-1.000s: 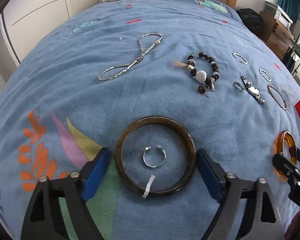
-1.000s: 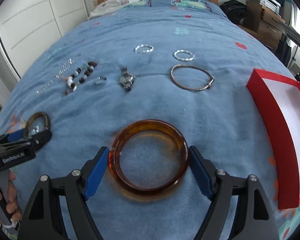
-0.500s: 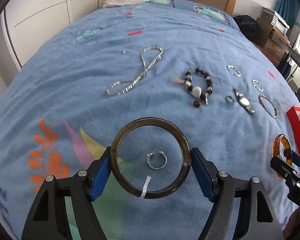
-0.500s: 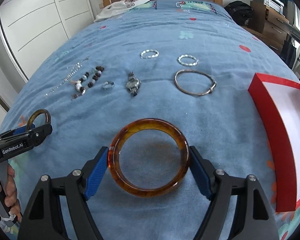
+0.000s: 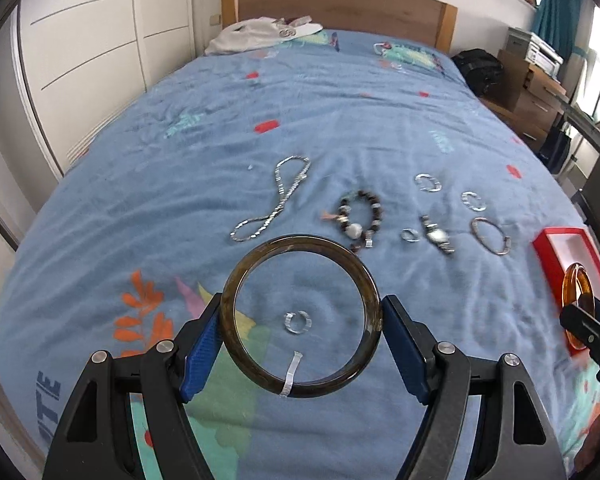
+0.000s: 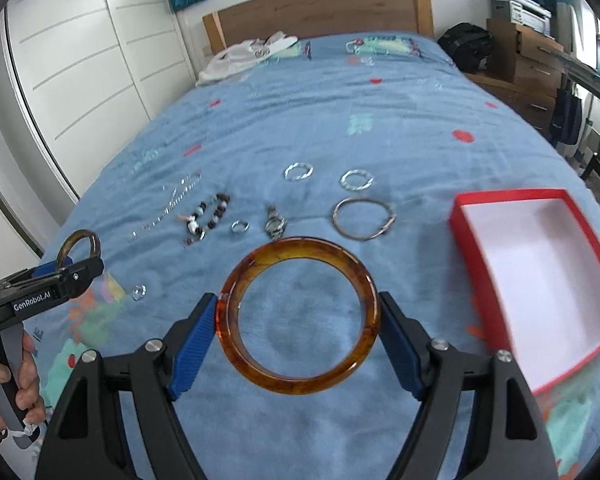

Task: Organize jewelry
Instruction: 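Carry both bangles into the red-rimmed white box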

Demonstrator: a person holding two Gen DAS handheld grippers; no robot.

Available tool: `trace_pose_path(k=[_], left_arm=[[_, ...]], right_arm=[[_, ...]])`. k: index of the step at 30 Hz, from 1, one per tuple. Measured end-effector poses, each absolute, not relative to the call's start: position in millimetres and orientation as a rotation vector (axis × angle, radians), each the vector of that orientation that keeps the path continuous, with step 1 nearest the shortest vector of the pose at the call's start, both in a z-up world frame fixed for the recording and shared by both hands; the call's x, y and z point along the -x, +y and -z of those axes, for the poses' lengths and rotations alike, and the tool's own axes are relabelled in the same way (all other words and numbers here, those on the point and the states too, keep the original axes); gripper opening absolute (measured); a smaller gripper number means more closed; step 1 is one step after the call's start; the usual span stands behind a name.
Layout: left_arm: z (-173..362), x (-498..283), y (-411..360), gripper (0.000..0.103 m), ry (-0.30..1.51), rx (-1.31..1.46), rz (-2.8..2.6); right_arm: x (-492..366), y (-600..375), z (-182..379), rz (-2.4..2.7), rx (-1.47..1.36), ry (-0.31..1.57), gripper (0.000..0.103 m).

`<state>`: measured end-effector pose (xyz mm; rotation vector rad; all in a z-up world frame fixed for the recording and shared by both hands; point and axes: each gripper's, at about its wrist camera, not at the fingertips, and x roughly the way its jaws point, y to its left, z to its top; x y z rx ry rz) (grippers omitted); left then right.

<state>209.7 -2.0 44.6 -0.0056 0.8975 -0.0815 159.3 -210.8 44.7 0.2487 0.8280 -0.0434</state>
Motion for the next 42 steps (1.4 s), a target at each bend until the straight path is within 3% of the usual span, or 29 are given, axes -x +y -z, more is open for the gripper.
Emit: trace_pose_path(k=[10, 20, 29, 42], left_arm=[[-71.2, -179.8, -76.6, 0.075, 0.887, 0.017, 0.194], [-79.9, -198.2, -210.9, 0.075, 0.891, -0.044, 0.41], [-53.4, -243.4, -325.6, 0.075, 0.92, -0.155, 0.568], [10.6, -278.7, -389.2, 0.075, 1.033, -0.209, 0.663]], right_arm=[[-101.1, -282.5, -84.6, 0.129, -0.277, 0.768, 0.077], [-89.2, -379.5, -91.7, 0.144, -0.272, 0.787, 0.077], [-125.0, -453.1, -51.8, 0.052, -0.21, 0.898, 0.077], [-134.4, -488.3, 23.1, -0.048, -0.187, 1.022, 0.077]])
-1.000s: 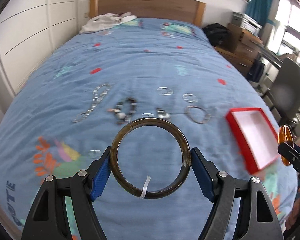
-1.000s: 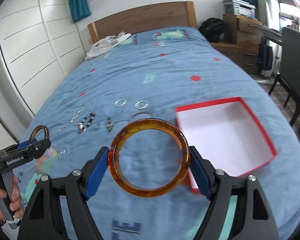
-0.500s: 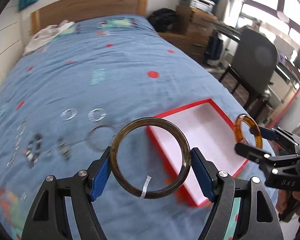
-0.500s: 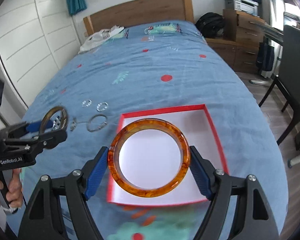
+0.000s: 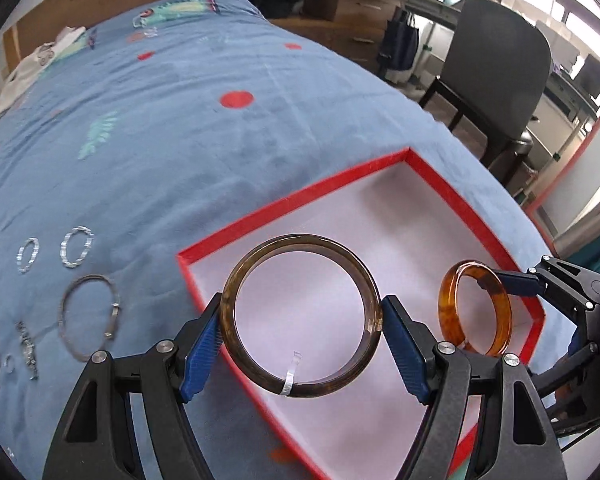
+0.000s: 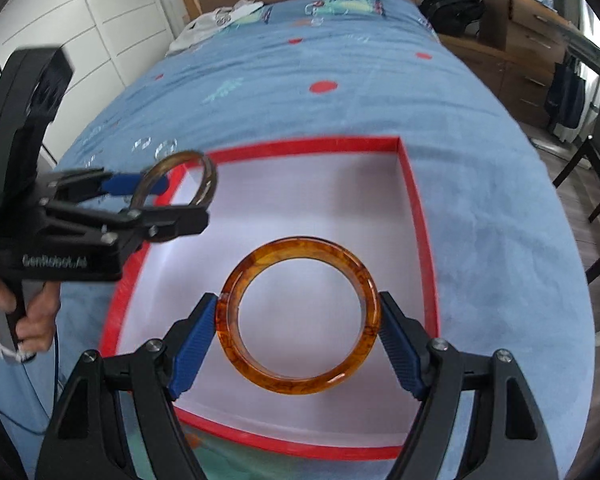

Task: Organize jewelry
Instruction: 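Carry both bangles into the red-rimmed white box, then open the left tool to release the dark brown bangle while the right tool releases the amber bangle, then withdraw both tools from the box back over the jewelry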

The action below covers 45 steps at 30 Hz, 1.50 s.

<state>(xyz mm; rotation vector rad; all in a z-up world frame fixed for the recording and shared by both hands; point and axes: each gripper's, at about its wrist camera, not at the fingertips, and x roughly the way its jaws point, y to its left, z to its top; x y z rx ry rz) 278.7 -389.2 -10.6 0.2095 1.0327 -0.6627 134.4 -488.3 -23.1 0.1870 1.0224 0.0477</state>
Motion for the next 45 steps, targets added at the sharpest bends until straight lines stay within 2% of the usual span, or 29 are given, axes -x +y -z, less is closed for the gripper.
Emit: trace_pose_path(k=[9, 14, 17, 22, 29, 38, 45], left_arm=[[28.1, -275.9, -400.3, 0.075, 1.037, -0.238, 0.726], [35.0, -278.0, -405.1, 0.076, 1.03, -0.294, 0.707], [38.7, -281.7, -410.3, 0.075, 1.023, -0.328, 0.682], [39.5, -284.6, -415.3, 0.081, 1.025, -0.327, 0.679], [41.8, -280.5, -415.3, 0.081, 1.003, -0.369, 0.682], [8.6, -268.7, -391.2, 0.081, 0.953, -0.309, 0.675], [-44.5, -245.2, -303.4, 0.081, 0.91, -0.21, 0.586]], right_arm=[[-133.1, -473.0, 29.2, -0.145, -0.064, 1.07, 0.077], [-134.8, -459.0, 39.5, -0.15, 0.077, 1.161, 0.078], [-134.9, -461.3, 38.5, -0.152, 0.066, 1.177, 0.078], [-132.6, -461.9, 36.8, -0.152, 0.063, 1.175, 0.078], [-131.8, -466.5, 31.6, -0.145, 0.059, 1.166, 0.078], [-125.9, -472.5, 30.7, -0.126, -0.029, 1.169, 0.078], [-125.6, -468.7, 29.8, -0.07, -0.102, 1.18, 0.078]])
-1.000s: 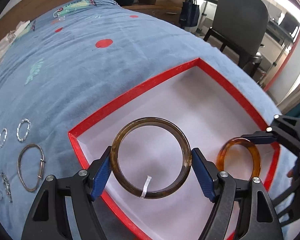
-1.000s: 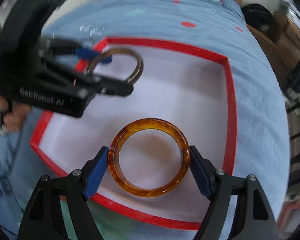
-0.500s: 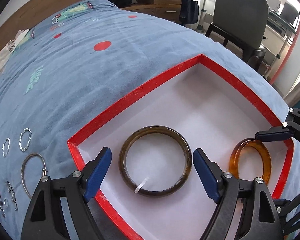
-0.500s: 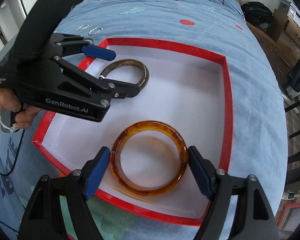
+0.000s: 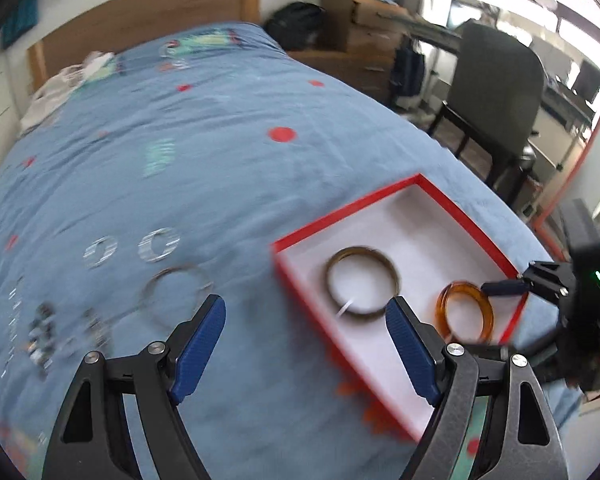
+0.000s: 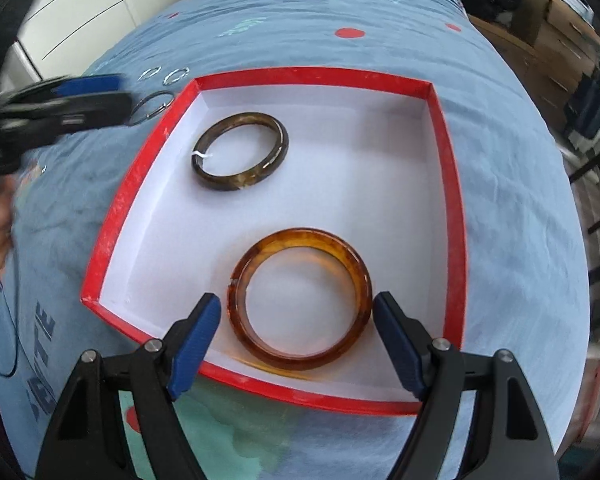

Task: Organize jewelry
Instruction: 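Withdraw both tools from the box back over the jewelry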

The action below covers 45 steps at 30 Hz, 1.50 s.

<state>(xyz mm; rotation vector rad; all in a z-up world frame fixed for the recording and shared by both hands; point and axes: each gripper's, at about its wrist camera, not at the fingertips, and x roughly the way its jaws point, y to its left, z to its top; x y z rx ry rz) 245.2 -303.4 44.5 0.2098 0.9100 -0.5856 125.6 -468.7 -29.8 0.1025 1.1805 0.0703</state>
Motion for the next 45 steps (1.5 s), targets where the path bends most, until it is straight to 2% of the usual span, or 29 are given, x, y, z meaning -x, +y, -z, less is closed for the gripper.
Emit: trace_pose_path(k=[10, 22, 34, 45], left_arm=[[-69.4, -176.6, -138.4, 0.089, 0.885, -0.104, 0.361], [-85.7, -102.4, 27.6, 0.088, 0.832, 0.034, 0.141], [-90.5, -64.4, 76.9, 0.088, 0.786, 0.087, 0.096], [-82.4, -72.4, 75.4, 0.088, 0.806, 0.09, 0.081]], right_arm=[[-99.0, -455.3, -32.4, 0.082, -0.215, 1.016, 0.078], [-49.1, -367.2, -111.3, 0.107, -0.17, 0.876, 0.078], [-14.6, -292.4, -147.4, 0.11, -0.188, 0.739, 0.078], [-26.9, -259.7, -139.7, 0.081, -0.176, 0.704, 0.078]])
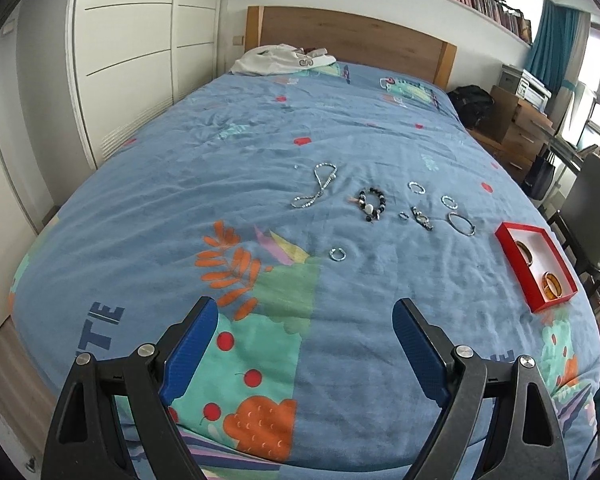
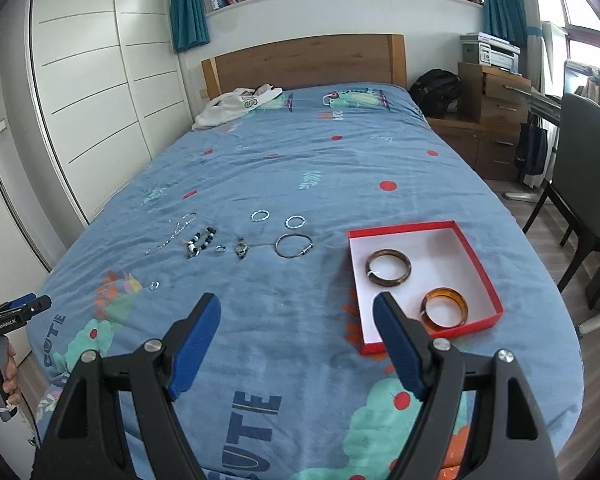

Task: Organize jewelry
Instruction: 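Withdraw both tools from the box back over the jewelry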

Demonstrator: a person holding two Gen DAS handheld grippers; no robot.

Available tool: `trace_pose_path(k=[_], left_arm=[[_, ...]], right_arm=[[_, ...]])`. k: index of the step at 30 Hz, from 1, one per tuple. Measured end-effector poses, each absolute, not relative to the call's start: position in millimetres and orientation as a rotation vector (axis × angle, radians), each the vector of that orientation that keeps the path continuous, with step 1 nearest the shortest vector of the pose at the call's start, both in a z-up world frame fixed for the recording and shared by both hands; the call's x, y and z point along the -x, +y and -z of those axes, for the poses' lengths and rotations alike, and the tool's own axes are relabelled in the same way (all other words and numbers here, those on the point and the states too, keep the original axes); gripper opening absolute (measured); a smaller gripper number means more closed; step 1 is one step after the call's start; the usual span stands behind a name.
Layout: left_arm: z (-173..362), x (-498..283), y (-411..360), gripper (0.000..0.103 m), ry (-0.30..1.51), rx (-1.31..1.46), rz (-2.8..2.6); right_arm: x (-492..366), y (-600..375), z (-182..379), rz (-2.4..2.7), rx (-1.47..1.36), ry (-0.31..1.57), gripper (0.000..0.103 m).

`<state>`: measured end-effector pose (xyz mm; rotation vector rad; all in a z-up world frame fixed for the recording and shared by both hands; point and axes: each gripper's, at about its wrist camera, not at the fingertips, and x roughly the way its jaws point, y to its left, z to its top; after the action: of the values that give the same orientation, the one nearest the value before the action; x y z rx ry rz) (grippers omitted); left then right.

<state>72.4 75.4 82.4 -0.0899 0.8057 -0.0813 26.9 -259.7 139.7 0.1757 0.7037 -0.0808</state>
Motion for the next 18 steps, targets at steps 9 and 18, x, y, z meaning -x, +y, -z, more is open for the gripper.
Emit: trace_pose_path(k=[9, 18], left_arm=[[-48.0, -97.5, 67.8, 0.088, 0.863, 0.097, 0.093], [-26.4, -131.3, 60.2, 0.087, 0.889, 0.091, 0.097]], right_arm=[[-60.7, -240.9, -97.3, 0.055, -0.16, 0.767, 0.078], [-87.2, -243.9, -60.3, 0.064, -0.186, 0.796, 0.078]])
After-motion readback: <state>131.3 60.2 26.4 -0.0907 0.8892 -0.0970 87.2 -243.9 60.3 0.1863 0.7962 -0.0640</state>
